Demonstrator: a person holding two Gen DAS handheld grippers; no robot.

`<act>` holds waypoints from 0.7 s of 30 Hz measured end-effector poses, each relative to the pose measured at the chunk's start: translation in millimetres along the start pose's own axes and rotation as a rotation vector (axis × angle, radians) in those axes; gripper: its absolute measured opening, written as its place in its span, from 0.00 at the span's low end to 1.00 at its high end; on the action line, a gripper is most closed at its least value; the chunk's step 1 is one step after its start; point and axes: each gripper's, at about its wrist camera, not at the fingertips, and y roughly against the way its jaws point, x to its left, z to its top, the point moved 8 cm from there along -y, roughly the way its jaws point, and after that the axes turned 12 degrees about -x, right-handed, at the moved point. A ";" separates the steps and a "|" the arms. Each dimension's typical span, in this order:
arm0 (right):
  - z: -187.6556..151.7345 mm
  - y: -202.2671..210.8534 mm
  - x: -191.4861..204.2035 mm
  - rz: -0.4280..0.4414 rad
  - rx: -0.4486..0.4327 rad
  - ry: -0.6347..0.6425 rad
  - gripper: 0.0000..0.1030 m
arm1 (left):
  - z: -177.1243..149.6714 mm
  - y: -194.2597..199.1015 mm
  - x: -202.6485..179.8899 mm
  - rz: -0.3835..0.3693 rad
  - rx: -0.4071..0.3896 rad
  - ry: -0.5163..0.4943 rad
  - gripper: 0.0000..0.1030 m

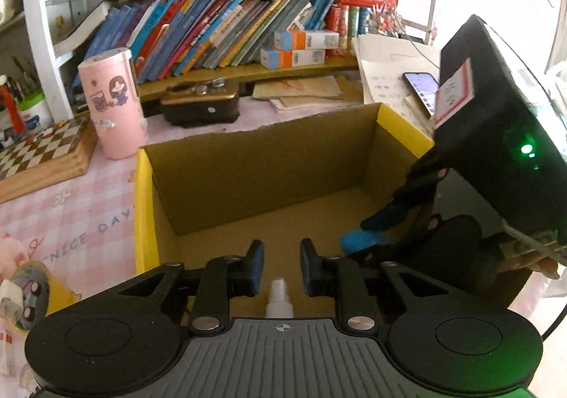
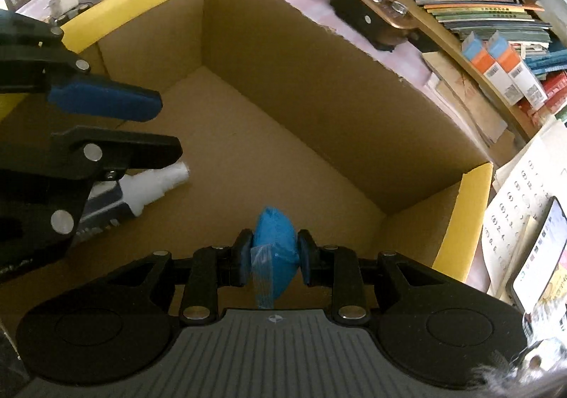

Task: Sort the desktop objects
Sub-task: 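Open the right tool over the box while the left tool releases the spray bottle inside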

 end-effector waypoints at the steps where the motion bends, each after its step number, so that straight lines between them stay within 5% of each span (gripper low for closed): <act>1: 0.4 1.4 0.2 0.001 -0.007 -0.001 0.39 | 0.5 1.8 0.2 0.003 -0.009 0.001 0.23; 4: 4.2 8.2 -1.0 -0.010 -0.051 -0.011 0.57 | 0.6 7.6 0.1 0.011 -0.024 -0.004 0.28; 5: 5.5 11.2 -2.1 -0.017 -0.070 -0.019 0.61 | 1.0 10.4 0.6 0.014 -0.031 -0.003 0.38; 15: 3.8 97.9 -20.7 -0.152 -0.391 -0.343 0.62 | 26.8 83.5 6.9 0.092 -0.249 0.009 0.86; 21: -10.8 148.2 -19.0 -0.230 -0.527 -0.497 0.67 | 29.7 118.5 8.5 0.123 -0.327 0.012 0.92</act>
